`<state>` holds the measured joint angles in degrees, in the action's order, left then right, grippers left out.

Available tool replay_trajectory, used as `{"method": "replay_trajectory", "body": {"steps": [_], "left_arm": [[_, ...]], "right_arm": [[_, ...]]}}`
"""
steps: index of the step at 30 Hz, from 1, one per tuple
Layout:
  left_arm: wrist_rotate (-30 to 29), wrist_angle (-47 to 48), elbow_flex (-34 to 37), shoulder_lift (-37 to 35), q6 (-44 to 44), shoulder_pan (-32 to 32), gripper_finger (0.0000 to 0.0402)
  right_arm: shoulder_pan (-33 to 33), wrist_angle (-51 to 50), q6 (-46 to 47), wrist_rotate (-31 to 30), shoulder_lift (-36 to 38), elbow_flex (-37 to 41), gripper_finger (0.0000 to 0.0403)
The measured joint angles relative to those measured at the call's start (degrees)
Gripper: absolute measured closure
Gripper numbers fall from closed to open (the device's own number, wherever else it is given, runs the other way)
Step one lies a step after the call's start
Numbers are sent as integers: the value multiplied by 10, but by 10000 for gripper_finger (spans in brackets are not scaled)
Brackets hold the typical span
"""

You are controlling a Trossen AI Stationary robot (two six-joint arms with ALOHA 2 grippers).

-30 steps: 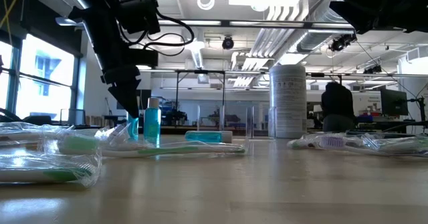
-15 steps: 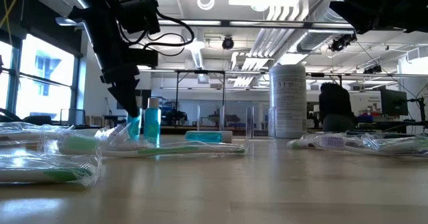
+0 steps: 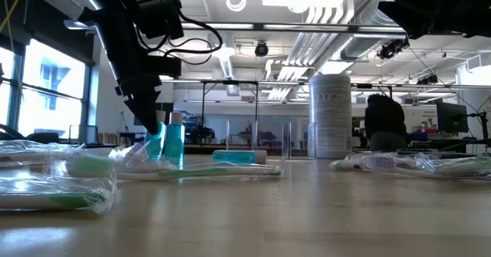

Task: Pick & Place toothbrushing station
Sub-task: Put the blue mouthwash into the transparent organizer

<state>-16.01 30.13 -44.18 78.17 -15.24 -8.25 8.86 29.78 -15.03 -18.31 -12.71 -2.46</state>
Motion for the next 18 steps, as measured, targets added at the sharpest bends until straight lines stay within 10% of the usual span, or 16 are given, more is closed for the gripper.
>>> {"method": "replay_trajectory", "body": {"steps": [18], "left_arm": [[8,89,-71,-22,-62,78,307]], "right_arm": [[0,-14,11,-28,0,0,160]]}}
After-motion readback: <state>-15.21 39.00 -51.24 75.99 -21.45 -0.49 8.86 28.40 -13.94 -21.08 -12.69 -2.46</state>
